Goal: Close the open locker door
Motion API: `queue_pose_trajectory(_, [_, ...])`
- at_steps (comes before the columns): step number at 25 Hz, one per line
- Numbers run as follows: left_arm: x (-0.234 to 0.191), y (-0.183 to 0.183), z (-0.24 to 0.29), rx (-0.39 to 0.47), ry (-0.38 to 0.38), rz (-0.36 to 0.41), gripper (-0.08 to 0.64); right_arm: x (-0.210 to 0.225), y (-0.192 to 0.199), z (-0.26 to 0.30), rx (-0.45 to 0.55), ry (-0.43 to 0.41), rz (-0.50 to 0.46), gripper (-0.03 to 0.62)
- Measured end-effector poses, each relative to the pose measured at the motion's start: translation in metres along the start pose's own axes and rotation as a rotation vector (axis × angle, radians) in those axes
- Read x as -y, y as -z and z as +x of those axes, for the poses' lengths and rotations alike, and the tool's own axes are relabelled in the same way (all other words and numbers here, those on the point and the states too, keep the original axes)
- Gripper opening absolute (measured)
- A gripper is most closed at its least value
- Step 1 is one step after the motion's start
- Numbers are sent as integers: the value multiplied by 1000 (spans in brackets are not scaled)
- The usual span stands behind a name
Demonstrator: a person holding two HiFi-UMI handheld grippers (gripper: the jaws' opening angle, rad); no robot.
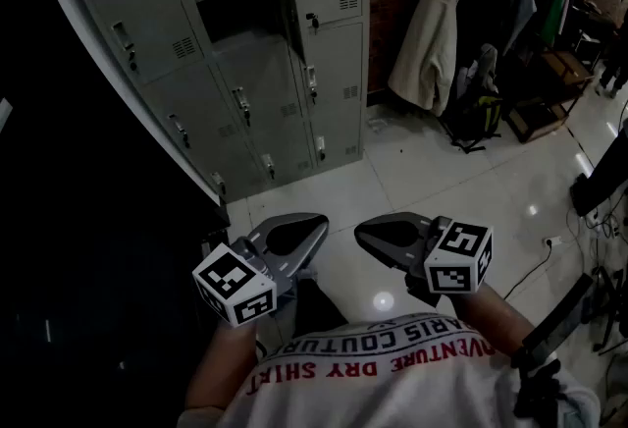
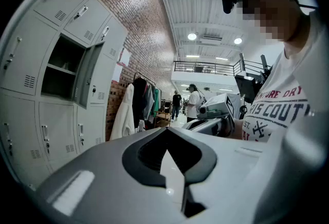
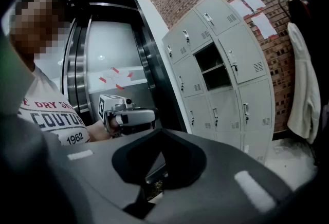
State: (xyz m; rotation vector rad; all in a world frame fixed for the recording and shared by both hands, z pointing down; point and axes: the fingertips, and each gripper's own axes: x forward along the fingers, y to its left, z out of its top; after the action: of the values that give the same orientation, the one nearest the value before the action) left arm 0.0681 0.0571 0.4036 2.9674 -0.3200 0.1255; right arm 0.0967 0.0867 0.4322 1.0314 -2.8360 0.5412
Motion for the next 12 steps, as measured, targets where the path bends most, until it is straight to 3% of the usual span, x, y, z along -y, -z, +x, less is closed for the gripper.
queue_pose_trajectory(7, [-162, 10, 12, -24, -9, -78, 2, 97, -29, 116, -38, 1, 29, -5])
queue_pose_trajectory(12, [-275, -17, 12, -47, -7, -75, 2, 162, -92, 207, -9, 7, 19, -5])
